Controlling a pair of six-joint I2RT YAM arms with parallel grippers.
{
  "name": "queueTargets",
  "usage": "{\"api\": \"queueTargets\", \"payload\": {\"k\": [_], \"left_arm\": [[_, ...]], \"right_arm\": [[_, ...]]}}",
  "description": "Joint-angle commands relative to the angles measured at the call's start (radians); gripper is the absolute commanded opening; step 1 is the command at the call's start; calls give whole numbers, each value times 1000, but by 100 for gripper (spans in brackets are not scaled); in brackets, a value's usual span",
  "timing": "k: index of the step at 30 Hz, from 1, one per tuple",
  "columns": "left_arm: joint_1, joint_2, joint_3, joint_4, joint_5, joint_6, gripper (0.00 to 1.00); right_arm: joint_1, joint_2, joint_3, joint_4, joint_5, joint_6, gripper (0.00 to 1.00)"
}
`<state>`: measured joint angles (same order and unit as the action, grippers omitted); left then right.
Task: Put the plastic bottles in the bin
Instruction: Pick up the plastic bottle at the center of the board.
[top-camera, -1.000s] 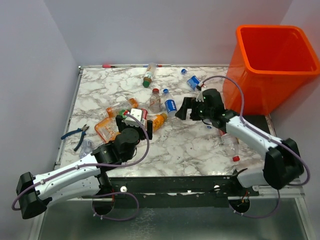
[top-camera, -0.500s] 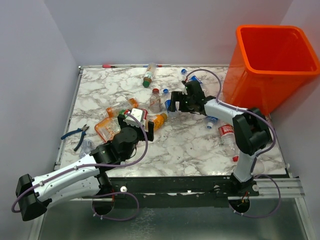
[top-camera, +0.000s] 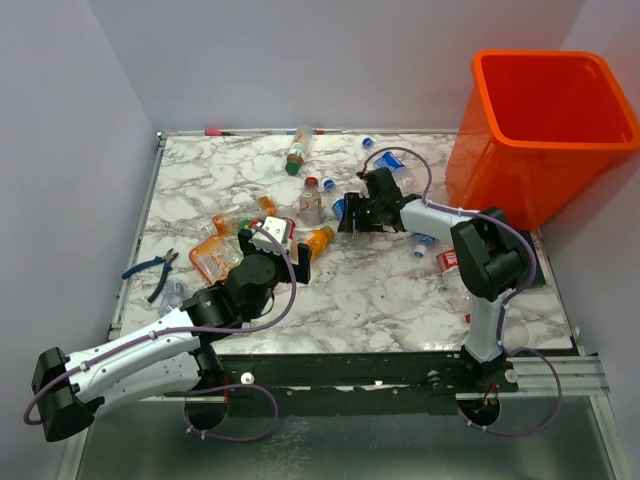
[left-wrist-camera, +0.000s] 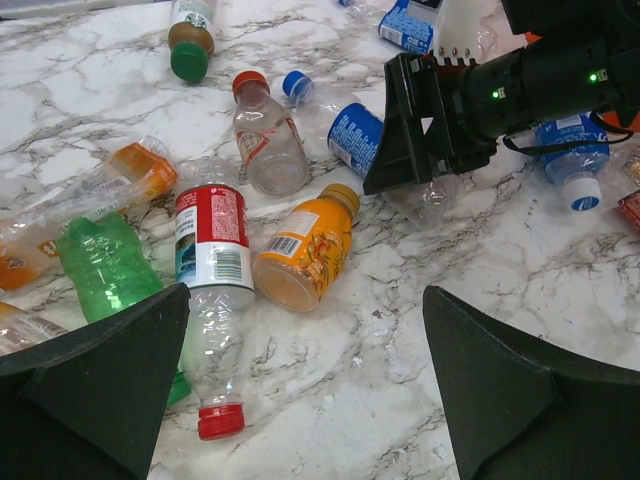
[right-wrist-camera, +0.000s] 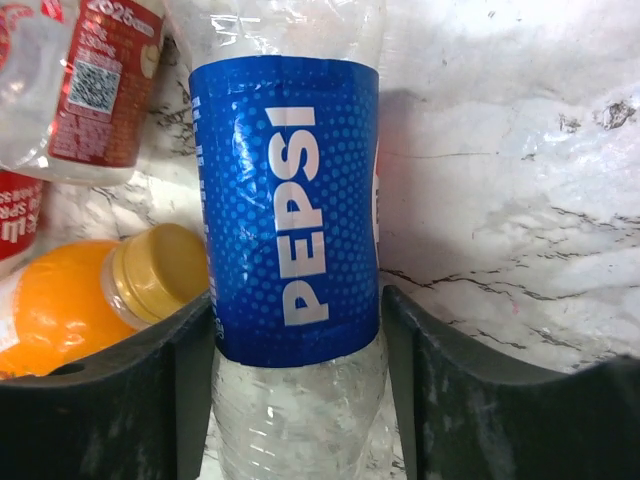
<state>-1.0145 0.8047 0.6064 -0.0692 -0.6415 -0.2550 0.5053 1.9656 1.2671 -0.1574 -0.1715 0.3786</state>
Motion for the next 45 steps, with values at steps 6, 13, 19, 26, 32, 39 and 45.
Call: {"api": "queueTargets", "payload": {"k": [6,13,19,26,32,39,45], "left_arm": [[4,-6,-11,26,24,-70,99],[10,-27,37,139,80,-198,99],[29,1,82,370,183,-373,99],[96,142,108,622,479,-531,99],[123,250,137,766,719,-582,99],[122,334,201,809,931,-558,99],[123,367,204,809,975,-505,99]], "right_arm": [[19,-221,-161,95,-20,16,45],[78,-655,-444,338,-102,6,39],[99,-997,-640,495,-175,89,36],[102,-1184,-767,653,-257,210,36],[102,-1269,-834,723,-269,269,36],[101,-1282,-871,768,-285,317,35],[102,-1260,-895,841,-319,379,35]]}}
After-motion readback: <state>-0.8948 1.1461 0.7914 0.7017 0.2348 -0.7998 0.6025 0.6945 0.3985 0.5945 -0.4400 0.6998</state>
